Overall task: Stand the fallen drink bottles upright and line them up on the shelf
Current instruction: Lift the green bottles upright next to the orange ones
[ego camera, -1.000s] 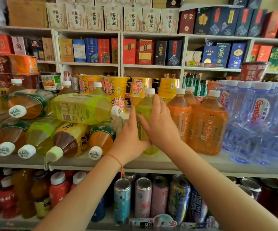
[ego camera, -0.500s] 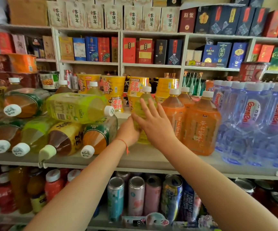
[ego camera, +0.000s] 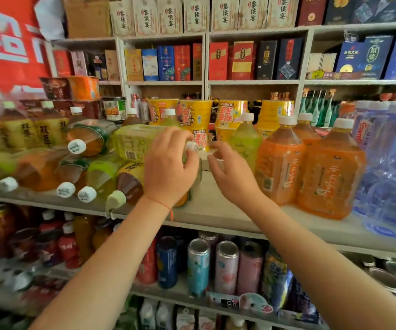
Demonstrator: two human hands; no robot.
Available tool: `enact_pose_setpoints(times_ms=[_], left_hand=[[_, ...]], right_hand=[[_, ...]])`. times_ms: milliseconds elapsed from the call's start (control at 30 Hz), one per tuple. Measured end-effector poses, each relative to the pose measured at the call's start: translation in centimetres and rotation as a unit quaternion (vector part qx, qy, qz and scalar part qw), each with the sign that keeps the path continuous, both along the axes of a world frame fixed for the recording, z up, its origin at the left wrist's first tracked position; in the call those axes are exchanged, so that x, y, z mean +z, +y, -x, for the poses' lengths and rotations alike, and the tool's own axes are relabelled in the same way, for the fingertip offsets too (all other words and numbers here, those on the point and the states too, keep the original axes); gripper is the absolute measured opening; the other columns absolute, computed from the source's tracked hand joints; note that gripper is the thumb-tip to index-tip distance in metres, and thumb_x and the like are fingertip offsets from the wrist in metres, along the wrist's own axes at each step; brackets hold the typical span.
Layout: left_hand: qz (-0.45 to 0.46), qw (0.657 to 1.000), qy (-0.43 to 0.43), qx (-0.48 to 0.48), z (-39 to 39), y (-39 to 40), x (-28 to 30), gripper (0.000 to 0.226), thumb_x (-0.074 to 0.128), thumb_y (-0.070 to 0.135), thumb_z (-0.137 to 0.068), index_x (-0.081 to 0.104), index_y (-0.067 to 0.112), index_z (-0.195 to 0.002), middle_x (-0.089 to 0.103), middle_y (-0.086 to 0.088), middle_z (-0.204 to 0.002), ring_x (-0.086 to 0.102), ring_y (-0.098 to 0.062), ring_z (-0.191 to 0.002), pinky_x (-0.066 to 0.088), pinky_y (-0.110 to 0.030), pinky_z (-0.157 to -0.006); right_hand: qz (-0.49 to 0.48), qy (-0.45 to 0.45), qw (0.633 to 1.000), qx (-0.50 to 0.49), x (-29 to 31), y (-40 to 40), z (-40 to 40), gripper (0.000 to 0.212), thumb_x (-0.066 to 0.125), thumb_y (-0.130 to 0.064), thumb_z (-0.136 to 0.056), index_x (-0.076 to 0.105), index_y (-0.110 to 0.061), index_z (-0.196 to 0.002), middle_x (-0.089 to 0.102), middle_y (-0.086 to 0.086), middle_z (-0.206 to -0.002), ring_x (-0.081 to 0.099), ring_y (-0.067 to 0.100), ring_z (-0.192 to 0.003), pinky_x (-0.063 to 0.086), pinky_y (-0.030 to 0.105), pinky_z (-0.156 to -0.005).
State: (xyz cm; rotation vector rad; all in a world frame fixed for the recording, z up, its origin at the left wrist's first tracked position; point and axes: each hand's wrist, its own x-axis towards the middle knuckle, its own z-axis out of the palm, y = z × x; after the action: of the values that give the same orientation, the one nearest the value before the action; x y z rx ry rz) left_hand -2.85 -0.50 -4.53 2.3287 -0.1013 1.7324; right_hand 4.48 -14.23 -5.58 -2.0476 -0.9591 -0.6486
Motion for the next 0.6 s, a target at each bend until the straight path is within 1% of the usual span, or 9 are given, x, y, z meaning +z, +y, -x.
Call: enact_pose_setpoints(times_ms=[67,100,200,233,300,367,500,567,600], left_hand=[[0.004,0.995,0.091,0.035,0.5,3.1,0.6,0.046,0.06,0.032,-0.09,0.058,0.012,-0.131,0.058,-0.008,-0.132,0.05,-0.027,-0.126,0.039,-0.045,-0.107],[0.004,0.989,0.14,0.042,0.7,4.7,0.6,0.056,0.064,0.038,-0.088,0.052,0.017,-0.139,0.054,-0.006,-0.14,0.046,-0.027,-0.133,0.034,-0.048,-0.112],[-0.038,0.976,0.204,0.06,0.9,8.4,0.7,0.078,0.074,0.05,-0.079,0.042,0.026,-0.147,0.046,-0.001,-0.15,0.037,-0.026,-0.141,0.024,-0.049,-0.117],[-0.047,0.975,0.21,0.062,0.9,9.3,0.8,0.082,0.075,0.053,-0.077,0.041,0.028,-0.148,0.045,0.0,-0.151,0.036,-0.025,-0.142,0.023,-0.048,-0.118],[-0.063,0.972,0.218,0.06,0.5,10.5,1.5,0.085,0.076,0.058,-0.075,0.04,0.032,-0.148,0.045,0.002,-0.151,0.036,-0.024,-0.141,0.023,-0.047,-0.117],[-0.099,0.968,0.221,0.063,-0.1,11.2,2.0,0.086,0.076,0.055,-0.074,0.037,0.035,-0.149,0.047,0.003,-0.149,0.038,-0.025,-0.139,0.025,-0.047,-0.114],[-0.165,0.961,0.197,0.103,-1.2,11.5,2.3,0.096,0.083,0.039,-0.073,0.027,0.033,-0.151,0.05,0.001,-0.147,0.044,-0.025,-0.134,0.035,-0.046,-0.104],[-0.159,0.968,0.156,0.111,-1.9,11.3,2.7,0.094,0.084,0.042,-0.072,0.032,0.03,-0.149,0.056,0.0,-0.142,0.05,-0.027,-0.127,0.04,-0.045,-0.096],[-0.157,0.972,0.14,0.105,-2.3,11.1,3.0,0.093,0.084,0.046,-0.072,0.034,0.029,-0.148,0.057,-0.001,-0.139,0.052,-0.027,-0.125,0.042,-0.045,-0.094]], right_hand=[[-0.039,0.117,0.991,0.056,0.7,2.2,0.7,0.035,0.051,-0.039,-0.103,0.047,-0.025,-0.134,0.064,-0.006,-0.093,0.062,0.009,-0.082,0.049,0.023,-0.066],[-0.055,0.146,0.985,0.075,0.9,3.3,0.8,0.033,0.051,-0.041,-0.103,0.047,-0.026,-0.131,0.063,-0.005,-0.09,0.062,0.011,-0.08,0.05,0.024,-0.067],[-0.085,0.181,0.977,0.069,1.7,6.0,0.6,0.032,0.054,-0.043,-0.101,0.049,-0.022,-0.125,0.063,0.008,-0.099,0.063,0.022,-0.088,0.054,0.041,-0.077],[-0.099,0.195,0.974,0.059,1.8,6.7,0.4,0.034,0.055,-0.045,-0.1,0.048,-0.022,-0.123,0.062,0.006,-0.102,0.063,0.023,-0.092,0.054,0.042,-0.079],[-0.139,0.215,0.966,0.042,2.0,7.8,-0.1,0.032,0.057,-0.05,-0.097,0.049,-0.024,-0.115,0.058,-0.003,-0.102,0.061,0.019,-0.093,0.053,0.032,-0.075],[-0.183,0.211,0.96,0.014,2.2,8.5,-0.4,0.025,0.058,-0.049,-0.097,0.051,-0.025,-0.102,0.058,-0.002,-0.096,0.058,0.015,-0.082,0.046,0.023,-0.064],[-0.277,0.175,0.944,-0.024,3.0,9.4,-0.3,0.02,0.059,-0.037,-0.097,0.051,-0.023,-0.085,0.055,0.002,-0.081,0.049,0.011,-0.069,0.042,0.029,-0.063],[-0.309,0.124,0.942,-0.045,4.1,9.4,0.1,0.02,0.06,-0.034,-0.095,0.051,-0.022,-0.081,0.052,-0.005,-0.075,0.046,-0.003,-0.06,0.039,0.014,-0.057],[-0.316,0.096,0.942,-0.057,4.7,9.3,0.4,0.021,0.061,-0.034,-0.094,0.05,-0.022,-0.081,0.05,-0.007,-0.073,0.045,-0.006,-0.057,0.038,0.011,-0.053]])
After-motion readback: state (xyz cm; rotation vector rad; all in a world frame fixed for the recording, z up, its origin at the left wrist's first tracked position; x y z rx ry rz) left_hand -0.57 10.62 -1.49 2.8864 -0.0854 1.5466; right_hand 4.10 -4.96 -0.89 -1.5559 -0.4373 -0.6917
